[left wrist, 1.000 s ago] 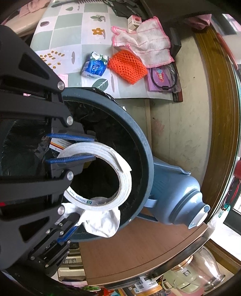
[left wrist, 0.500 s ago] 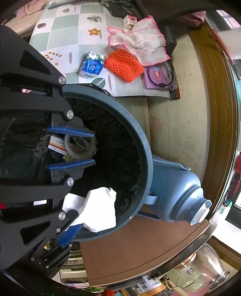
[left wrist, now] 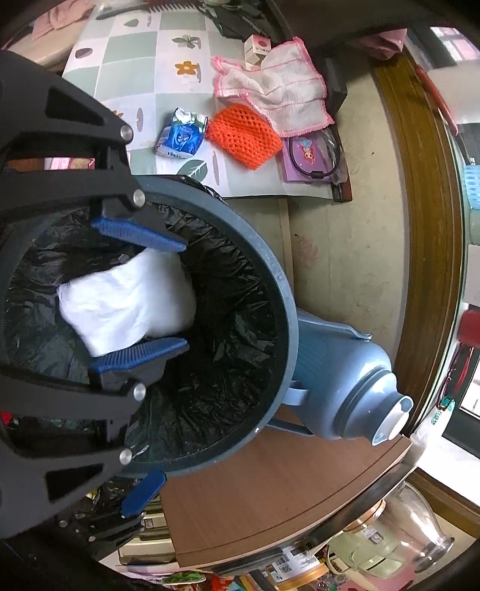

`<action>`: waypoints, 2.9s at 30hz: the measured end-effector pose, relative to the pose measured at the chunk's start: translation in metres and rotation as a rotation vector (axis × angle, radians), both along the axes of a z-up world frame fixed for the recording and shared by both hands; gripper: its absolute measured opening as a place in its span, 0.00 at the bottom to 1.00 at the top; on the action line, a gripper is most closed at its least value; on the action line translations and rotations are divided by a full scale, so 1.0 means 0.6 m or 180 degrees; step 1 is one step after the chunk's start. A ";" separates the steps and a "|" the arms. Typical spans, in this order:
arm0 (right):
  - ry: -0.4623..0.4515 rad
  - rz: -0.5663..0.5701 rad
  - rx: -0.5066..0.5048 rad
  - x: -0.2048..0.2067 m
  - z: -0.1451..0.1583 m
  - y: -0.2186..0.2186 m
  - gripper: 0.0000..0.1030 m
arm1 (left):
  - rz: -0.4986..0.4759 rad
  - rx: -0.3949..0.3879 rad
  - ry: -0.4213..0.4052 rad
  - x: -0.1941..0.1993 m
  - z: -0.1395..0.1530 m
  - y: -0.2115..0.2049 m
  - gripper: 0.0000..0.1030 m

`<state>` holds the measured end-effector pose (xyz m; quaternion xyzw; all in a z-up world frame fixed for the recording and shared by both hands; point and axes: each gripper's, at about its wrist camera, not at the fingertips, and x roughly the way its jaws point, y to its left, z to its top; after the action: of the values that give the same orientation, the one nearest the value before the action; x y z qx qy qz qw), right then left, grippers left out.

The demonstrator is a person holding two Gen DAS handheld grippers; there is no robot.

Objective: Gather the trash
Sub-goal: 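Open both grippers to drop the tape roll and tissue into the bin, then move both grippers back over the table toward the cloth and carton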

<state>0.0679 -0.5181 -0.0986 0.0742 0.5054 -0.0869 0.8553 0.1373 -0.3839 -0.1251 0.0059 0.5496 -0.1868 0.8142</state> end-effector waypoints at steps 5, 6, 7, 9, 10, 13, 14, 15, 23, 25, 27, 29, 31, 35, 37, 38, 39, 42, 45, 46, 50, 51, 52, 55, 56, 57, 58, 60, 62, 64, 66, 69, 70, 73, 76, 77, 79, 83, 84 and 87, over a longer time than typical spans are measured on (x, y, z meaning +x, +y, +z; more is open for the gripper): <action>-0.0025 0.0009 -0.0030 -0.004 0.006 0.010 0.86 | 0.0038 -0.0006 -0.0041 -0.005 0.007 0.007 0.62; -0.0030 0.0010 -0.0036 -0.005 0.007 0.013 0.86 | 0.0049 -0.0006 -0.0052 -0.006 0.009 0.009 0.64; -0.0040 0.0011 -0.0042 -0.006 0.009 0.015 0.87 | 0.0058 -0.0009 -0.0059 -0.007 0.011 0.011 0.67; -0.0055 0.0012 -0.0050 -0.008 0.012 0.019 0.87 | 0.0072 -0.0015 -0.0068 -0.010 0.014 0.014 0.72; -0.0062 0.0012 -0.0052 -0.010 0.013 0.020 0.87 | 0.0086 -0.0015 -0.0070 -0.010 0.015 0.016 0.78; -0.0087 0.0022 -0.0060 -0.013 0.018 0.026 0.87 | 0.0133 -0.0013 -0.0081 -0.013 0.018 0.024 0.84; -0.0094 0.0021 -0.0059 -0.014 0.019 0.028 0.87 | 0.0141 -0.0013 -0.0070 -0.014 0.019 0.026 0.84; -0.0104 0.0022 -0.0058 -0.016 0.021 0.029 0.87 | 0.0150 -0.0014 -0.0064 -0.014 0.020 0.028 0.84; -0.0157 0.0044 -0.0057 -0.023 0.032 0.046 0.87 | 0.0205 -0.0013 -0.0108 -0.025 0.031 0.048 0.86; -0.0175 0.0053 -0.0059 -0.026 0.034 0.050 0.87 | 0.0217 -0.0028 -0.0115 -0.028 0.034 0.053 0.86; -0.0191 0.0062 -0.0057 -0.028 0.037 0.055 0.87 | 0.0237 -0.0042 -0.0126 -0.031 0.038 0.059 0.86; -0.0214 0.0076 -0.0055 -0.029 0.040 0.061 0.87 | 0.0257 -0.0049 -0.0139 -0.034 0.041 0.065 0.86; -0.0246 0.0096 -0.0033 -0.030 0.045 0.068 0.87 | 0.0279 -0.0048 -0.0159 -0.038 0.045 0.073 0.86; -0.0303 0.0152 0.0021 -0.030 0.052 0.086 0.87 | 0.0346 -0.0047 -0.0200 -0.044 0.054 0.095 0.86; -0.0322 0.0187 0.0048 -0.027 0.054 0.097 0.87 | 0.0393 -0.0041 -0.0217 -0.047 0.059 0.111 0.86; -0.0338 0.0219 0.0069 -0.025 0.056 0.106 0.87 | 0.0416 -0.0033 -0.0227 -0.049 0.061 0.118 0.86; -0.0346 0.0239 0.0081 -0.024 0.056 0.112 0.87 | 0.0448 -0.0023 -0.0238 -0.050 0.063 0.128 0.86; -0.0376 0.0321 0.0130 -0.017 0.057 0.135 0.87 | 0.0569 -0.0004 -0.0238 -0.052 0.066 0.161 0.86; -0.0401 0.0404 0.0187 -0.013 0.058 0.157 0.87 | 0.0682 0.0019 -0.0222 -0.056 0.063 0.194 0.86; -0.0408 0.0431 0.0205 -0.012 0.058 0.164 0.87 | 0.0726 0.0027 -0.0215 -0.057 0.061 0.208 0.86; -0.0433 0.0579 0.0268 -0.010 0.059 0.198 0.87 | 0.0884 0.0047 -0.0178 -0.064 0.055 0.253 0.86; -0.0439 0.0621 0.0282 -0.009 0.059 0.208 0.87 | 0.0935 0.0053 -0.0168 -0.066 0.053 0.268 0.86; -0.0444 0.0662 0.0296 -0.009 0.058 0.219 0.87 | 0.0964 0.0053 -0.0160 -0.067 0.050 0.277 0.86; -0.0444 0.0757 0.0320 -0.006 0.053 0.244 0.87 | 0.1071 0.0056 -0.0116 -0.069 0.041 0.314 0.86; -0.0438 0.0789 0.0327 -0.004 0.050 0.253 0.87 | 0.1094 0.0053 -0.0100 -0.068 0.037 0.323 0.86; -0.0431 0.0816 0.0331 -0.002 0.047 0.264 0.87 | 0.1127 0.0047 -0.0073 -0.066 0.032 0.338 0.86; -0.0418 0.0838 0.0337 0.001 0.044 0.274 0.87 | 0.1144 0.0048 -0.0055 -0.064 0.027 0.346 0.86; -0.0398 0.0862 0.0353 0.006 0.036 0.289 0.87 | 0.1168 0.0044 -0.0011 -0.058 0.018 0.365 0.86; -0.0376 0.0889 0.0368 0.013 0.029 0.307 0.87 | 0.1185 0.0031 0.0033 -0.046 0.007 0.388 0.86; -0.0346 0.0915 0.0359 0.022 0.021 0.328 0.87 | 0.1198 0.0008 0.0073 -0.033 -0.001 0.408 0.86; -0.0326 0.0945 0.0348 0.029 0.014 0.345 0.87 | 0.1204 -0.0020 0.0099 -0.017 -0.011 0.426 0.86; -0.0257 0.0935 0.0342 0.044 -0.002 0.368 0.87 | 0.1190 -0.0082 0.0164 0.012 -0.025 0.450 0.86; -0.0231 0.0907 0.0358 0.051 -0.009 0.376 0.87 | 0.1168 -0.0098 0.0183 0.024 -0.030 0.458 0.86; -0.0143 0.0841 0.0385 0.070 -0.032 0.393 0.87 | 0.1080 -0.0101 0.0220 0.056 -0.045 0.476 0.86; -0.0049 0.0788 0.0382 0.093 -0.059 0.410 0.87 | 0.0984 -0.0124 0.0269 0.093 -0.064 0.493 0.86; -0.0013 0.0756 0.0374 0.105 -0.071 0.416 0.87 | 0.0953 -0.0123 0.0276 0.103 -0.069 0.497 0.86; 0.0038 0.0709 0.0358 0.120 -0.091 0.423 0.87 | 0.0867 -0.0097 0.0300 0.129 -0.086 0.504 0.86; 0.0019 0.0735 0.0077 0.149 -0.123 0.445 0.88 | 0.0706 -0.0055 0.0339 0.178 -0.120 0.509 0.86; 0.0020 0.0799 0.0104 0.157 -0.129 0.449 0.88 | 0.0663 -0.0024 0.0351 0.190 -0.130 0.508 0.86; 0.0106 0.0818 0.0114 0.183 -0.159 0.455 0.88 | 0.0558 0.0026 0.0390 0.222 -0.158 0.505 0.86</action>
<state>0.1778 -0.2448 -0.1939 0.0226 0.5263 0.0312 0.8494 0.2706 -0.0811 -0.2201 -0.0503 0.5976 -0.1126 0.7923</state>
